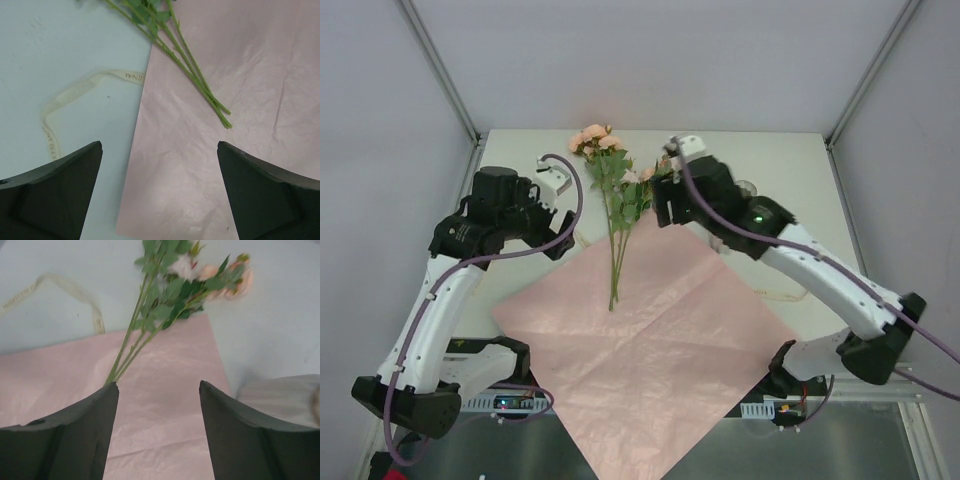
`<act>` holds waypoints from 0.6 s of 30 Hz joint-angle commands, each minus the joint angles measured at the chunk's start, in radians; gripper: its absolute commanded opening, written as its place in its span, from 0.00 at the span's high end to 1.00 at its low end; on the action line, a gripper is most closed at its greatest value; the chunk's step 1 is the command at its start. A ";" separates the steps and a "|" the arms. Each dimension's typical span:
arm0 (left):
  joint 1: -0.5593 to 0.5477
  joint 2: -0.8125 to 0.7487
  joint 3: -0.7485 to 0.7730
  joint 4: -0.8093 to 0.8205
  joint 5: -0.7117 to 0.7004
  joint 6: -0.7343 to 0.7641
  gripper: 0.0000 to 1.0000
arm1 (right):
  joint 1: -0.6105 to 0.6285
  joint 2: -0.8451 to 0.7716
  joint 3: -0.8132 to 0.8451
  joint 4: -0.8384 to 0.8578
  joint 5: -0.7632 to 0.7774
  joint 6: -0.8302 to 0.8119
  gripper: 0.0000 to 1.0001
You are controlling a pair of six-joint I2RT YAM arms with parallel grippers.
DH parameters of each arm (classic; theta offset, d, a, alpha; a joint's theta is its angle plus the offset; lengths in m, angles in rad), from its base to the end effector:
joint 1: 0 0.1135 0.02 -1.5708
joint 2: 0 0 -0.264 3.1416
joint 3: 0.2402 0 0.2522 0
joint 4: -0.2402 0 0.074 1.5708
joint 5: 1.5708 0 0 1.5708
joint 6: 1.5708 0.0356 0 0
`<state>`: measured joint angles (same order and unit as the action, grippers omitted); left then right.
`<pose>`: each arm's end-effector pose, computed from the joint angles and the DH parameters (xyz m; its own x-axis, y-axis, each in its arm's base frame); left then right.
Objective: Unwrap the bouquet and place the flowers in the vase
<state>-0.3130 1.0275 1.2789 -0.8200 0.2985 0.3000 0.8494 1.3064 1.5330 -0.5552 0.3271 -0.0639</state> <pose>0.1841 -0.0706 0.4004 -0.3328 0.4046 -0.8518 0.6578 0.7468 0.0977 0.1923 0.2013 0.4471 -0.1801 -0.2963 -0.9379 -0.5228 0.8366 -0.1639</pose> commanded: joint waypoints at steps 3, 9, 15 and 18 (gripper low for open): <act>0.060 -0.044 -0.170 -0.057 0.087 0.008 0.01 | 0.097 0.295 -0.079 0.104 0.010 0.110 0.36; 0.061 -0.032 -0.174 -0.094 0.082 0.013 0.06 | 0.097 0.526 0.031 0.159 0.039 0.139 0.42; 0.060 -0.053 -0.164 -0.102 0.105 0.008 0.07 | 0.088 0.663 0.104 0.161 0.027 0.176 0.45; 0.061 -0.057 -0.156 -0.126 0.132 0.037 0.05 | 0.086 0.706 0.116 0.176 0.033 0.206 0.44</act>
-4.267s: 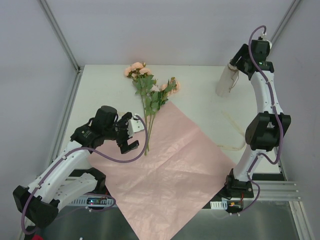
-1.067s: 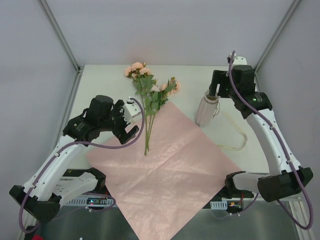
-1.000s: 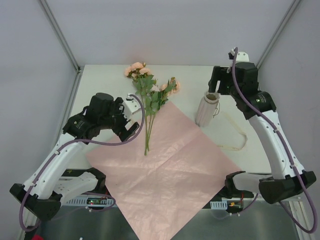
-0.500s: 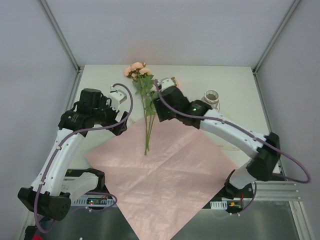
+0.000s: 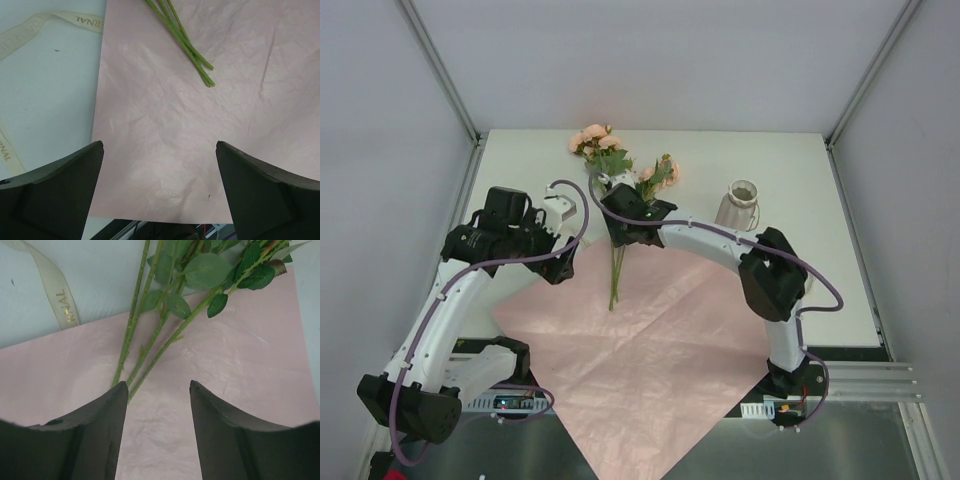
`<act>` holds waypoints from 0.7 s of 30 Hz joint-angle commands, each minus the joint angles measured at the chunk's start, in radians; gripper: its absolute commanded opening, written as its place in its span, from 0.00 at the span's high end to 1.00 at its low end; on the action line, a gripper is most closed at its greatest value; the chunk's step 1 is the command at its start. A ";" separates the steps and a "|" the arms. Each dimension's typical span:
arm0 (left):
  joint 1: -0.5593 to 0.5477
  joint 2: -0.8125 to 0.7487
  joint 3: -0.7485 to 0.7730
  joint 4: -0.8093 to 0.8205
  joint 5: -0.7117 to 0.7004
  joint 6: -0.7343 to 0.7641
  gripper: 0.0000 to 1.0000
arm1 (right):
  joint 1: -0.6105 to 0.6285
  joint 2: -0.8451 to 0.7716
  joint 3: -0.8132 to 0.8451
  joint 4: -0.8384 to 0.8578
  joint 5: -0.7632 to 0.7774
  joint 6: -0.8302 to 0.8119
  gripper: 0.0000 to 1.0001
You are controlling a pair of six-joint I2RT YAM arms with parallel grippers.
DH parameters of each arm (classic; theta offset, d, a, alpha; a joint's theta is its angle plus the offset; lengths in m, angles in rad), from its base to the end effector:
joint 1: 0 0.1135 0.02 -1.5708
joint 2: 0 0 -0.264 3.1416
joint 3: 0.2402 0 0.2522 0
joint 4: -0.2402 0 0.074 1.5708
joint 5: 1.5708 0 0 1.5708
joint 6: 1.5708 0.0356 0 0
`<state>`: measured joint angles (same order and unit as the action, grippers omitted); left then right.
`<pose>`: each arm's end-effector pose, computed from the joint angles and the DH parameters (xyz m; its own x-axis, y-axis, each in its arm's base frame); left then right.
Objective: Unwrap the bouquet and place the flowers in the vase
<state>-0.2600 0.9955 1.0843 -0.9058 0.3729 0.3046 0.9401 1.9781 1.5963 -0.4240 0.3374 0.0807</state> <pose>0.1787 -0.0610 0.3384 -0.5281 0.4295 -0.7326 0.6696 0.7412 -0.0481 0.2742 0.3555 0.2427 -0.4746 -0.5209 -0.7095 -0.5905 0.7862 -0.1822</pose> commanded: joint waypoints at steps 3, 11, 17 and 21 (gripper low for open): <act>0.007 -0.021 0.063 -0.071 0.066 0.044 0.04 | -0.012 0.074 0.057 0.060 0.034 0.088 0.45; 0.007 -0.031 0.068 -0.084 0.072 0.065 0.03 | -0.066 0.140 0.054 0.063 0.075 0.287 0.45; 0.007 -0.023 0.059 -0.099 0.070 0.085 0.02 | -0.067 0.180 0.091 0.096 0.040 0.292 0.46; 0.007 -0.014 0.057 -0.096 0.078 0.082 0.02 | -0.076 0.197 0.100 0.084 0.041 0.303 0.49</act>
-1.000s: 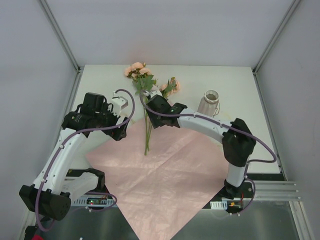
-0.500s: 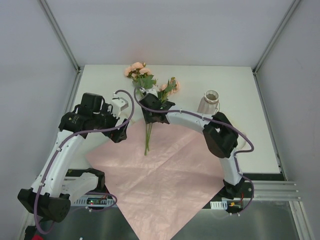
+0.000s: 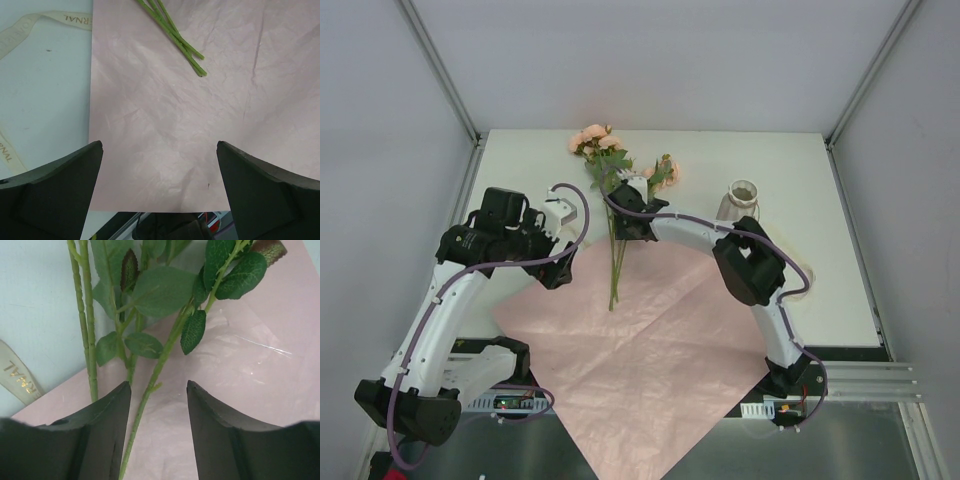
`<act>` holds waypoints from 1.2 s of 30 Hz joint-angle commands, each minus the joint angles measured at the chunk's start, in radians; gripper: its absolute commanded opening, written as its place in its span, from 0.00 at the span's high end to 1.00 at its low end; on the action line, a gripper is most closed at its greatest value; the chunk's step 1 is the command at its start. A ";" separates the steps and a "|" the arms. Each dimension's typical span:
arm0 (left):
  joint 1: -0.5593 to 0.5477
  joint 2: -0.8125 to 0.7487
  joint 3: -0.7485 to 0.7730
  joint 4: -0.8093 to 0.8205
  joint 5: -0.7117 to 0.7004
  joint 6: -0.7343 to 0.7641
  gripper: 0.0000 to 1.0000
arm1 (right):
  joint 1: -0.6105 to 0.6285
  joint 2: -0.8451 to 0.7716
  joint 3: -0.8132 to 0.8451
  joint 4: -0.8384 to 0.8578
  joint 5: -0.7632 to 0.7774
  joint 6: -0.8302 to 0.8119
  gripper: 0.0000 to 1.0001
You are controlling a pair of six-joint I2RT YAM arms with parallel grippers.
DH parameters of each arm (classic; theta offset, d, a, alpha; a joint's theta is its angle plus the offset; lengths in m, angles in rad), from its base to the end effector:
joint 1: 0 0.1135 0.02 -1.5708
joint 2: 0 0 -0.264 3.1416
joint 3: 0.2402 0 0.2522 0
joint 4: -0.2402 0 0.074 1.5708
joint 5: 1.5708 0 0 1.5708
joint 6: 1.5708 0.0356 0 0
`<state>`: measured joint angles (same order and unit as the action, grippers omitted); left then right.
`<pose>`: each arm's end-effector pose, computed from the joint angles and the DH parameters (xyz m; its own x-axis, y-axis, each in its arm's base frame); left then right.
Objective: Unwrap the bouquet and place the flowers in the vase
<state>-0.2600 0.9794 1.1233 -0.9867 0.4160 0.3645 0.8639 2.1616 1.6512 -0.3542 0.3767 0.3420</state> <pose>0.1679 -0.0595 0.3476 -0.4976 0.4698 -0.7292 0.7197 0.6929 -0.0447 0.3215 0.3562 0.1839 -0.6507 -0.2816 -0.7052 -0.3543 0.9340 -0.0460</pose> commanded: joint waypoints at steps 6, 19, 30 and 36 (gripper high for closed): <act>0.007 0.016 0.000 -0.012 0.037 0.024 0.03 | -0.023 0.033 0.033 -0.028 0.033 0.084 0.51; 0.007 -0.002 -0.017 -0.010 0.009 0.024 0.02 | -0.034 -0.048 -0.074 0.024 0.005 0.074 0.52; 0.007 -0.013 -0.037 0.008 0.020 0.008 0.02 | -0.019 0.067 0.074 -0.066 0.027 0.040 0.55; 0.007 -0.007 -0.042 0.011 0.010 0.017 0.03 | -0.011 0.080 0.098 -0.083 0.065 0.023 0.69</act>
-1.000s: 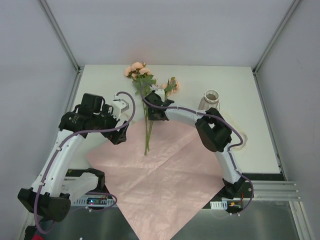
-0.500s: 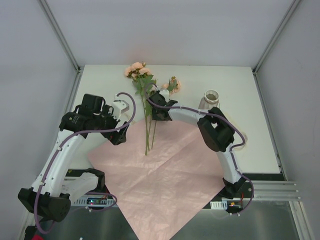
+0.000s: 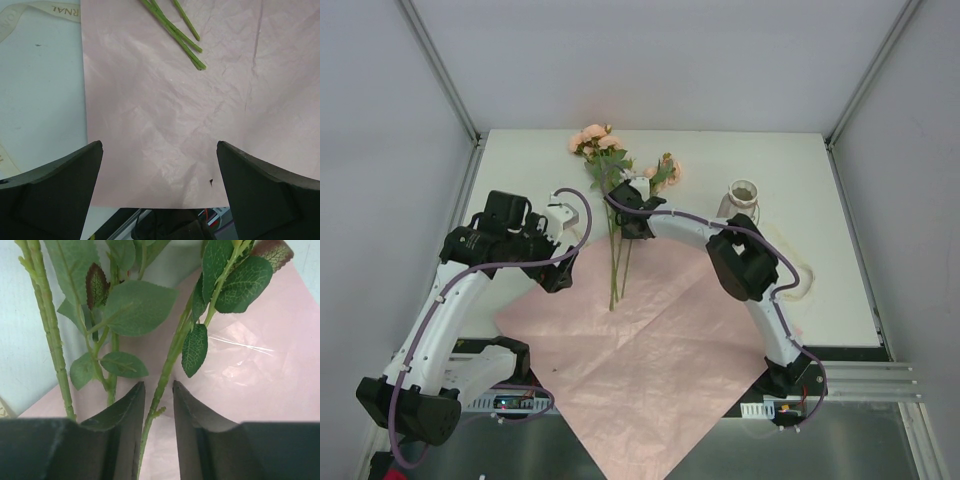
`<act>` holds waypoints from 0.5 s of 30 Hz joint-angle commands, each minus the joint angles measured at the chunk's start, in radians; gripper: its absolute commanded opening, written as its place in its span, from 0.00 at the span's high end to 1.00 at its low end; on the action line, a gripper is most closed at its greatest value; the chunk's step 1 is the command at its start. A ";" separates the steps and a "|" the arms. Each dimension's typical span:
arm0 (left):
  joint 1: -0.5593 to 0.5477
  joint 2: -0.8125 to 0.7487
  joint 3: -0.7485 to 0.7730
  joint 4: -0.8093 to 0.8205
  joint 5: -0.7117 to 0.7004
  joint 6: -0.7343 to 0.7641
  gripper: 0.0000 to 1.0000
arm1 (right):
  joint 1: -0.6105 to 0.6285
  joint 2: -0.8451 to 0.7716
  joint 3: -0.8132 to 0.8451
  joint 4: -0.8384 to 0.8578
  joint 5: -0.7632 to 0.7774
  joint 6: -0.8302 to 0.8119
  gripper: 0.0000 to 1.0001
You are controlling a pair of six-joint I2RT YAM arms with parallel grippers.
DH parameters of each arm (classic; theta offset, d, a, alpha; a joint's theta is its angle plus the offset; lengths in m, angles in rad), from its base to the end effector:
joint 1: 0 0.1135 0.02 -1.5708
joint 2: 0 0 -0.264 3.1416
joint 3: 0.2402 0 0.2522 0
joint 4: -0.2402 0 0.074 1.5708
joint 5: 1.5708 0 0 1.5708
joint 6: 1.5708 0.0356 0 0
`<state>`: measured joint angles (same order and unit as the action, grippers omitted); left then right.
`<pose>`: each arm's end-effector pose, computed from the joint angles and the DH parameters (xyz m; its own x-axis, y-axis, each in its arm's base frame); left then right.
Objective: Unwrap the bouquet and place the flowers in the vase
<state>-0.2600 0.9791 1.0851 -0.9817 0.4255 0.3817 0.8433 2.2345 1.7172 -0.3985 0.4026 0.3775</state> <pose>0.1684 -0.0600 0.3365 -0.5064 0.4858 -0.7125 0.7309 0.6802 -0.0556 0.3364 0.3569 0.1678 -0.6850 -0.2593 -0.6808 -0.2968 0.9528 -0.0643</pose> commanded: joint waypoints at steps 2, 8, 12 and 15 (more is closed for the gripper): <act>0.008 -0.006 -0.004 0.008 0.001 0.002 0.03 | 0.011 0.005 0.021 -0.039 0.047 -0.008 0.76; 0.007 -0.011 -0.010 0.008 -0.011 0.011 0.03 | 0.011 -0.001 0.013 -0.039 0.048 0.008 0.96; 0.007 -0.017 -0.011 0.008 -0.016 0.013 0.03 | 0.011 -0.053 0.009 -0.031 0.071 -0.008 0.99; 0.007 -0.022 -0.016 0.008 -0.022 0.014 0.03 | 0.008 -0.140 -0.001 -0.020 0.100 -0.022 0.99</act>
<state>-0.2600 0.9791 1.0801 -0.9779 0.4103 0.3824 0.8497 2.2318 1.7168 -0.4164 0.4431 0.3737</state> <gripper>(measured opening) 0.973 0.037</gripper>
